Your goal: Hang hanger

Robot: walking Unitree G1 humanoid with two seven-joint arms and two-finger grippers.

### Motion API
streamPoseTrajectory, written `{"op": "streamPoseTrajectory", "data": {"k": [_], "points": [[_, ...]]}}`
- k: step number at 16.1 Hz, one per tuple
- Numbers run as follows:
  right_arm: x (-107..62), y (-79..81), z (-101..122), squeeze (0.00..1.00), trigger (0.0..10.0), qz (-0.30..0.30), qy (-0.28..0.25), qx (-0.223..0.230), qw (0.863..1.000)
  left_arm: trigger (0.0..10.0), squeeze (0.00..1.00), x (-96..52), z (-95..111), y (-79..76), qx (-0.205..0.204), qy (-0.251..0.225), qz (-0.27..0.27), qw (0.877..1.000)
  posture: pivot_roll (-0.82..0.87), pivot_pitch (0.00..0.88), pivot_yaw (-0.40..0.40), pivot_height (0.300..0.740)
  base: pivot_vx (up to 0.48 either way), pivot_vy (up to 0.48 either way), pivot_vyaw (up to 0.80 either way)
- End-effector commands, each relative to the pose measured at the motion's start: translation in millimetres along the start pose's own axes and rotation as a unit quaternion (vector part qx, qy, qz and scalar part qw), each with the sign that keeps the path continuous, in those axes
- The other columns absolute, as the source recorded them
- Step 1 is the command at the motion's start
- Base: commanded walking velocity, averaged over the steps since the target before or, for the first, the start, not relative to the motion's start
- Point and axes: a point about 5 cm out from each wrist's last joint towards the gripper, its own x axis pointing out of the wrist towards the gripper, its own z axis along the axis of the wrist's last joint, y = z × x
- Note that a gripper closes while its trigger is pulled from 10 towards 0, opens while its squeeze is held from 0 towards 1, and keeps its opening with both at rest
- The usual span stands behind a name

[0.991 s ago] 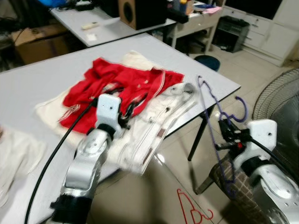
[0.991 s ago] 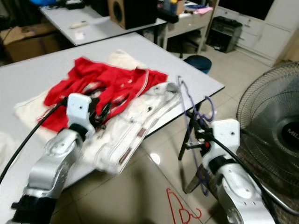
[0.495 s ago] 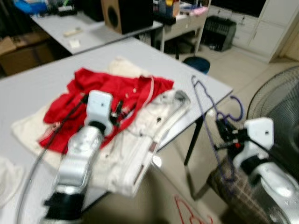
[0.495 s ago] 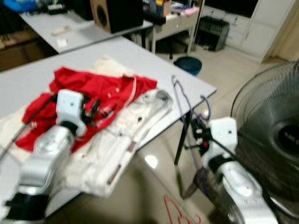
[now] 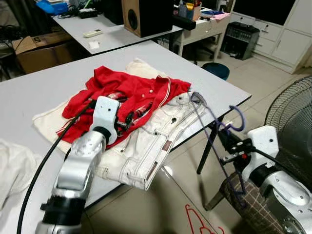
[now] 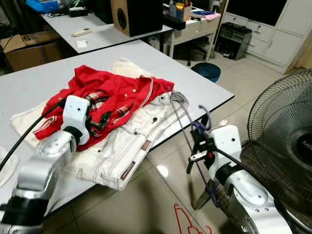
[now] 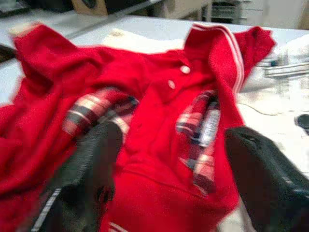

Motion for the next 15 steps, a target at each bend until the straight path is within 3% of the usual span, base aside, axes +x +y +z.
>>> {"op": "streamPoseTrajectory", "data": {"k": [1,2,5,9,11,12,13,15], "points": [[-2.3,1.5,4,0.00,10.0,0.012,-0.004,-0.005,1.000,10.0,0.00,2.4,-2,-4.7,-0.018,0.011,-0.025,0.999,-0.05,0.027,0.023,0.740,0.000,0.000,0.00],[-2.9,1.2,4,0.00,10.0,0.014,-0.002,-0.006,1.000,10.0,0.00,3.6,-2,-7.1,-0.021,0.014,-0.032,0.999,-0.05,0.027,0.023,0.740,0.000,0.000,0.00],[-6.9,0.7,4,0.00,10.0,0.023,0.005,-0.014,1.000,10.0,0.00,11.7,-13,6.3,0.015,0.062,0.042,0.997,-0.06,0.028,0.035,0.740,0.000,0.000,0.00],[-8.8,2.2,2,0.00,10.0,0.031,0.011,-0.015,0.999,10.0,0.00,11.0,-18,7.4,-0.002,0.080,0.044,0.996,-0.06,0.027,0.031,0.740,0.000,0.000,0.00],[-8.0,2.1,2,0.00,10.0,0.035,0.012,-0.017,0.999,4.5,0.00,10.2,-21,5.0,-0.002,0.094,0.036,0.995,-0.06,0.024,0.030,0.740,0.000,0.000,0.00],[-7.5,1.7,3,0.00,10.0,0.037,0.012,-0.018,0.999,0.5,0.00,8.9,-23,4.2,0.000,0.102,0.034,0.994,-0.06,0.021,0.029,0.740,0.000,0.000,0.00],[-7.7,1.3,3,0.00,10.0,0.041,0.013,-0.021,0.999,0.0,0.00,7.3,-24,5.1,0.001,0.106,0.035,0.994,-0.06,0.018,0.029,0.740,0.000,0.000,0.00],[-8.8,-0.2,3,0.00,10.0,0.047,0.016,-0.028,0.998,0.0,0.00,5.2,-23,8.5,0.003,0.113,0.043,0.993,-0.06,0.015,0.029,0.740,0.000,0.000,0.00]]}}
